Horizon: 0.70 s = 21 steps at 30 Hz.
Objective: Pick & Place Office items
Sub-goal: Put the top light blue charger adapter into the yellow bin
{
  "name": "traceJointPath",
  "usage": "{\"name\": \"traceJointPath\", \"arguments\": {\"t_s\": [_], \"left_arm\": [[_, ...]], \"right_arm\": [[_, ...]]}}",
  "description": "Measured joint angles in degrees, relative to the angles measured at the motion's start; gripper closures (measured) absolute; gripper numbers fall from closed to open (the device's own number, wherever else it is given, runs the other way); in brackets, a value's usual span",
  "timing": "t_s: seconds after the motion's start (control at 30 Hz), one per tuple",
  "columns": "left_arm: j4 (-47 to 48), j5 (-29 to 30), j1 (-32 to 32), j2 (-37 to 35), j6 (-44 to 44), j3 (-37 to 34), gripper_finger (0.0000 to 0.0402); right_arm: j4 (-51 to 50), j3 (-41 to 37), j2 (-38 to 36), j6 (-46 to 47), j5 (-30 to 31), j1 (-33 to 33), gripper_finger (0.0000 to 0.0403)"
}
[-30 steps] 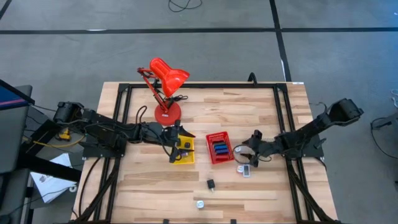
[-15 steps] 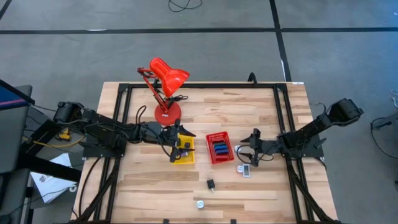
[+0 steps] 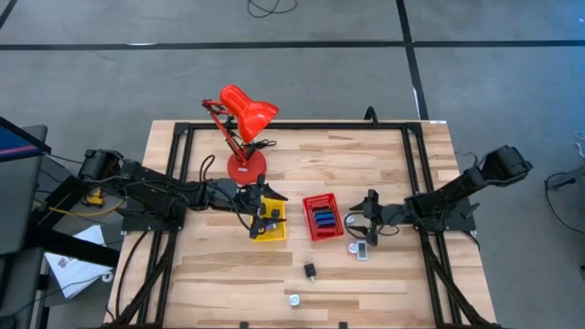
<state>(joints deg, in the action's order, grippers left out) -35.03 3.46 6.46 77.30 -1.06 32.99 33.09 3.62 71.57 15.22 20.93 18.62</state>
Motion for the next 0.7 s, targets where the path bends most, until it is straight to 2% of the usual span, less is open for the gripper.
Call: {"name": "traceJointPath", "arguments": {"t_s": [0.13, 0.4, 0.53, 0.7], "left_arm": [[0.0, 0.0, 0.0, 0.0, 0.0, 0.0, 0.0114], [0.0, -0.2, -0.1, 0.0, 0.0, 0.0, 0.0114], [0.0, -0.2, -0.1, 0.0, 0.0, 0.0, 0.0114], [0.0, -0.2, -0.1, 0.0, 0.0, 0.0, 0.0114]], "right_arm": [[-0.9, 0.4, 4.3, 1.7, -0.7, -1.3, 0.0108], [8.0, 0.5, 12.4, 1.5, -1.3, -1.3, 0.0118], [12.3, 0.5, 16.0, 1.1, -0.8, -1.3, 0.0152], [13.5, 0.5, 17.5, 0.8, -0.7, -1.3, 0.0217]]}}
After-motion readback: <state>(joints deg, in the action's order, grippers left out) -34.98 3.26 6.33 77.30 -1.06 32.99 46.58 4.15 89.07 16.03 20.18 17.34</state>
